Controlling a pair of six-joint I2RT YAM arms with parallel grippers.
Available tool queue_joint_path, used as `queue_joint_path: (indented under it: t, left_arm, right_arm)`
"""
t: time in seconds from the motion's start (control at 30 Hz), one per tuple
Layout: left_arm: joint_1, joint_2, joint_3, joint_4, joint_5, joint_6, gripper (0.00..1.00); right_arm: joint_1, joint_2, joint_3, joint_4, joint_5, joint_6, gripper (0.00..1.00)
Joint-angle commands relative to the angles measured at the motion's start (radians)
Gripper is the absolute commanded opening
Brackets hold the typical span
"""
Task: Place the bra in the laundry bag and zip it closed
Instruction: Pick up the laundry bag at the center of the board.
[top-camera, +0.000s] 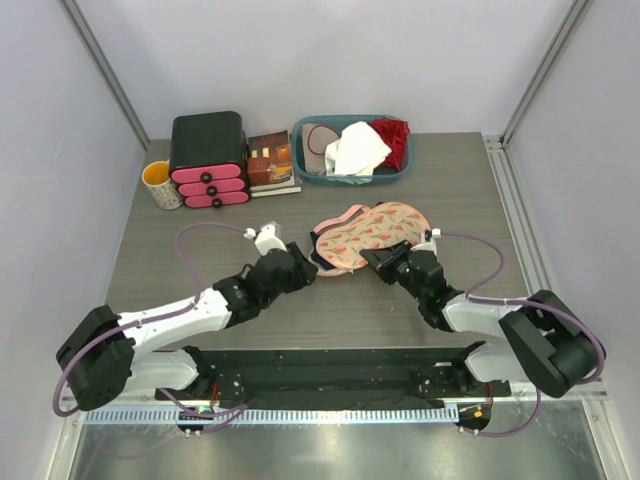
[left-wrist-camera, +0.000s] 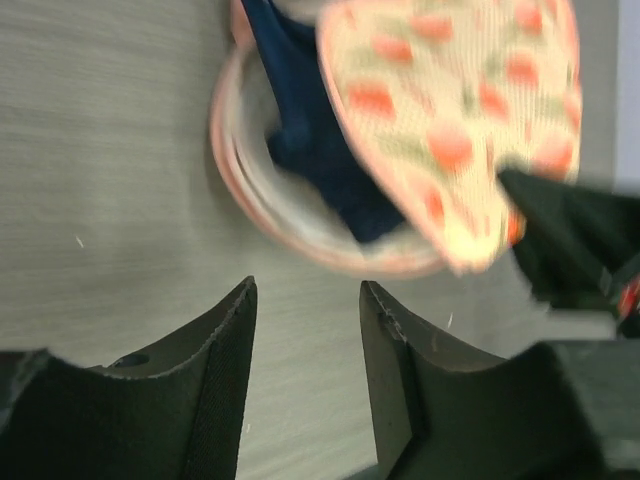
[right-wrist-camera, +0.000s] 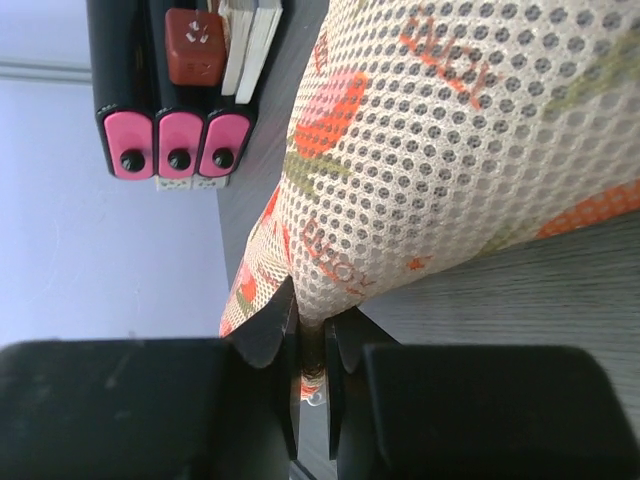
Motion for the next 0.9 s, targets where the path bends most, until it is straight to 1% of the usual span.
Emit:
queue_joint_path:
  t: [0.0, 0.03, 0.13, 0.17, 0.23, 0.3, 0.4, 0.43, 0.5, 0.57, 0.6, 0.8, 0.83, 0.87]
  left_arm:
    - [-0.164, -0.013, 0.04, -0.081, -0.214, 0.084, 0.44]
    - [-0.219, -0.001, 0.051, -0.071, -0.224, 0.1, 0.43]
    - [-0.305, 0.071, 0.103, -0.033, -0.252, 0.194, 0.41]
    - [-0.316, 0.104, 0.114, -0.035, -0.255, 0.211, 0.44]
    - [-0.322, 0.138, 0.126, 0.068, -0.212, 0.266, 0.48]
    - [-0.322, 0.201, 0.161, 0.091, -0.198, 0.295, 0.52]
    - [-0.322, 0.276, 0.219, 0.097, -0.198, 0.366, 0.52]
    - [-0.322, 0.29, 0.23, 0.106, -0.213, 0.383, 0.51]
    - [-0.322, 0.322, 0.267, 0.105, -0.23, 0.427, 0.44]
    - [-0.322, 0.361, 0.292, 0.11, -0.212, 0.472, 0.41]
    - [-0.324, 0.372, 0.304, 0.128, -0.205, 0.482, 0.41]
    - [-0.328, 0.41, 0.298, 0.179, -0.171, 0.486, 0.38]
    - [-0.33, 0.413, 0.299, 0.176, -0.168, 0.481, 0.36]
    - [-0.331, 0.421, 0.302, 0.171, -0.168, 0.478, 0.31]
  right_arm:
    - [0.005, -0.048, 0.077, -0.288, 0.083, -0.026, 0.12]
    - [0.006, -0.043, 0.077, -0.29, 0.076, -0.021, 0.12]
    - [0.006, -0.031, 0.074, -0.288, 0.063, -0.006, 0.12]
    - [0.008, -0.031, 0.074, -0.287, 0.063, -0.003, 0.12]
    - [0.009, -0.04, 0.077, -0.291, 0.063, 0.0, 0.12]
    - [0.011, -0.059, 0.08, -0.31, 0.071, 0.005, 0.12]
    - [0.011, -0.079, 0.093, -0.356, 0.077, 0.011, 0.12]
    - [0.011, -0.089, 0.103, -0.368, 0.077, 0.014, 0.12]
    - [0.011, -0.102, 0.11, -0.405, 0.079, 0.025, 0.13]
    - [0.012, -0.114, 0.117, -0.437, 0.086, 0.037, 0.13]
    - [0.011, -0.119, 0.119, -0.445, 0.091, 0.042, 0.13]
    - [0.012, -0.119, 0.13, -0.475, 0.091, 0.079, 0.13]
    - [0.012, -0.12, 0.133, -0.482, 0.096, 0.083, 0.13]
    - [0.012, -0.12, 0.136, -0.492, 0.1, 0.086, 0.13]
